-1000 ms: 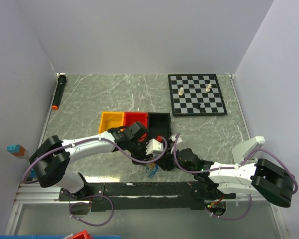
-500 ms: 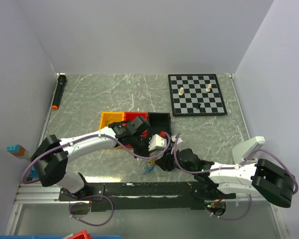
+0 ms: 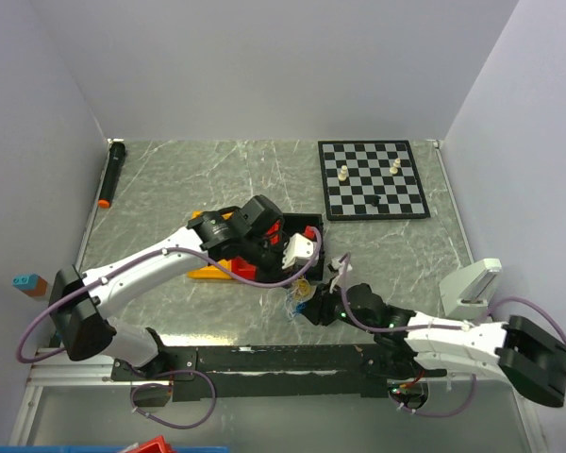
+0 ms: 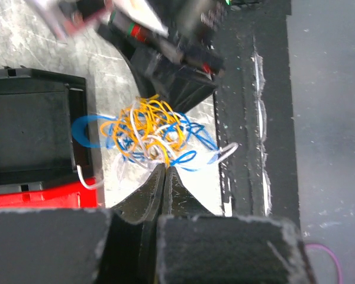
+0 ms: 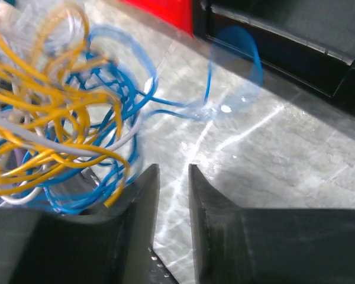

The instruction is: Untangle the cables

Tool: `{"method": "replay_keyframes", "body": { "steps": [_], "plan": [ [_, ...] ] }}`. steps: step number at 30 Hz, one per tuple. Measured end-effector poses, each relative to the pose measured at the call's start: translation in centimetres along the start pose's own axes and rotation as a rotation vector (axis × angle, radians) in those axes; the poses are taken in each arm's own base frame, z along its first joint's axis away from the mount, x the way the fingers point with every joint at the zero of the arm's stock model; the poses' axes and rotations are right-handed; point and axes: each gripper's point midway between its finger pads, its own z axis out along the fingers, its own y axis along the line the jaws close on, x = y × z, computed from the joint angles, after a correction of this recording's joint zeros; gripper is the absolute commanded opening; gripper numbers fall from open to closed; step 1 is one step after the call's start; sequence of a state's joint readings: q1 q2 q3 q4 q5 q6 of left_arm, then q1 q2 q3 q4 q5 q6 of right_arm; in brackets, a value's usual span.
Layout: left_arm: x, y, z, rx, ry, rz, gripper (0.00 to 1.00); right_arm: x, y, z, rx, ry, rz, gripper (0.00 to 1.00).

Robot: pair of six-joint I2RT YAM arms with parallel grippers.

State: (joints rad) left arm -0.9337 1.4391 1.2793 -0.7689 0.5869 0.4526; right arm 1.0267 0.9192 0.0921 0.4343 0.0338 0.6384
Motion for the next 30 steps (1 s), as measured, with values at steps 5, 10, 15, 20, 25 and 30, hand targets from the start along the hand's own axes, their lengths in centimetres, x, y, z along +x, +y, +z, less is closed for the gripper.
{"method": "replay_keyframes", "body": {
  "steps": [5, 10, 15, 20, 25, 30],
  "plan": [
    [0.9, -0.9, -0.7, 0.003, 0.008, 0.003, 0.01, -2.7, 1.8, -1.9, -0.07, -0.101, 0.004, 0.78],
    [3.3, -1.5, -0.3, 0.017, 0.055, -0.005, 0.01, -5.5, 3.6, -4.6, -0.15, -0.215, -0.011, 0.84],
    [3.6, -1.5, -0.2, 0.019, 0.062, 0.001, 0.01, -5.8, 4.0, -5.0, -0.143, -0.191, -0.065, 0.78],
    [3.2, -1.6, -0.4, 0.022, 0.055, 0.009, 0.01, -4.0, 3.4, -4.1, -0.119, -0.093, -0.114, 0.73],
    [3.1, -2.0, -0.6, 0.049, 0.052, 0.026, 0.01, -3.5, 3.1, -3.7, -0.115, -0.07, -0.152, 0.71],
    [3.3, -2.6, -0.7, 0.084, 0.055, 0.047, 0.01, -4.7, 4.1, -3.6, -0.142, -0.099, -0.189, 0.68]
  ]
}}
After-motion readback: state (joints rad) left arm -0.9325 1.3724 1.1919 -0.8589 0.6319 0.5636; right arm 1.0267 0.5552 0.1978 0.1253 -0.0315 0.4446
